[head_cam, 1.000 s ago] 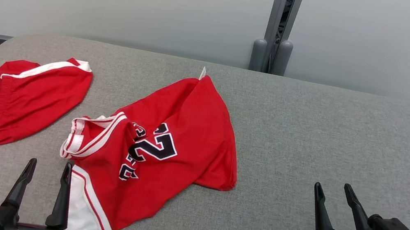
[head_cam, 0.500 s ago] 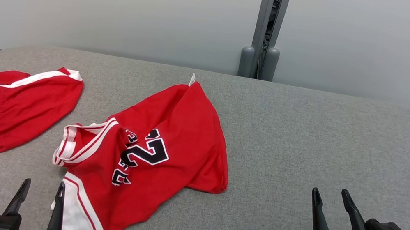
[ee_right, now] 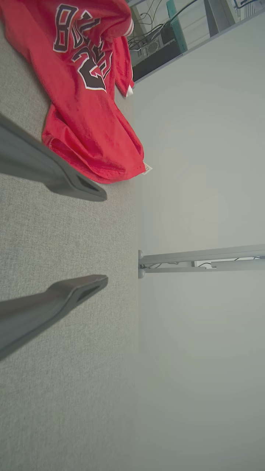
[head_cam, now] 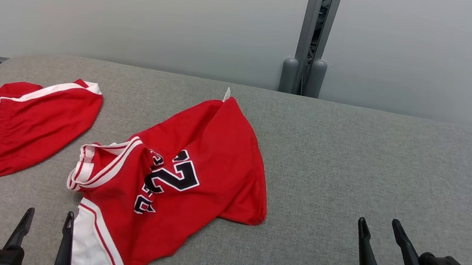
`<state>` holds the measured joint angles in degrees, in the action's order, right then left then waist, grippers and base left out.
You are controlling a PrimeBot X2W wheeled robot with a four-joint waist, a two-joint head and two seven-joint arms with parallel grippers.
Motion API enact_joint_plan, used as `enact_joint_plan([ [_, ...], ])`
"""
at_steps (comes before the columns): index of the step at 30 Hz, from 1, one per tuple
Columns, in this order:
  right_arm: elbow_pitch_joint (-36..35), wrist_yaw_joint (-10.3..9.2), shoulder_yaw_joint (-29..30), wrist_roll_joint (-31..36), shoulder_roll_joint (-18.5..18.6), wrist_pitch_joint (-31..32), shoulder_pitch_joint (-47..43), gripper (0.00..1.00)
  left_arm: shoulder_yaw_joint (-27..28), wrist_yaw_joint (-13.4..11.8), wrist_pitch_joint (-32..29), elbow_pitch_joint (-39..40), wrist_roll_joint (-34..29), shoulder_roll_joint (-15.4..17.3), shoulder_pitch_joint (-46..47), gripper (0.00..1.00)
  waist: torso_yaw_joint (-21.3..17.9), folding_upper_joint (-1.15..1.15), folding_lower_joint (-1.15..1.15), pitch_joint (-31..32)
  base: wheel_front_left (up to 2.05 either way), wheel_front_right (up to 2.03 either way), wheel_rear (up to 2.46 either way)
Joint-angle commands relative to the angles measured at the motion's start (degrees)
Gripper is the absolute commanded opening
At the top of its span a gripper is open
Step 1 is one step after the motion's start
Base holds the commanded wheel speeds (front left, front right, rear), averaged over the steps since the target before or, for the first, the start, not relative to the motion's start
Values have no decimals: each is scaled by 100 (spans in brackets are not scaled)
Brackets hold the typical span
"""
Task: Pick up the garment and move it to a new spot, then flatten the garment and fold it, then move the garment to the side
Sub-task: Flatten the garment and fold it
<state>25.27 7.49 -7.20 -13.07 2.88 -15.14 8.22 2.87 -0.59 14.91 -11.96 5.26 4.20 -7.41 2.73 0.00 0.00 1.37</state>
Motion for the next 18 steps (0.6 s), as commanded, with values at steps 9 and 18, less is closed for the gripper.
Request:
enact_joint_plan([
  [9,82,1,-18,37,15,-5,50,100,2,-91,37,-25,28,48,22,100,2,0,0,14,0,0,0],
  [18,111,1,-50,33,14,-5,56,100,-44,-84,32,-27,50,78,24,100,3,0,0,24,0,0,0],
])
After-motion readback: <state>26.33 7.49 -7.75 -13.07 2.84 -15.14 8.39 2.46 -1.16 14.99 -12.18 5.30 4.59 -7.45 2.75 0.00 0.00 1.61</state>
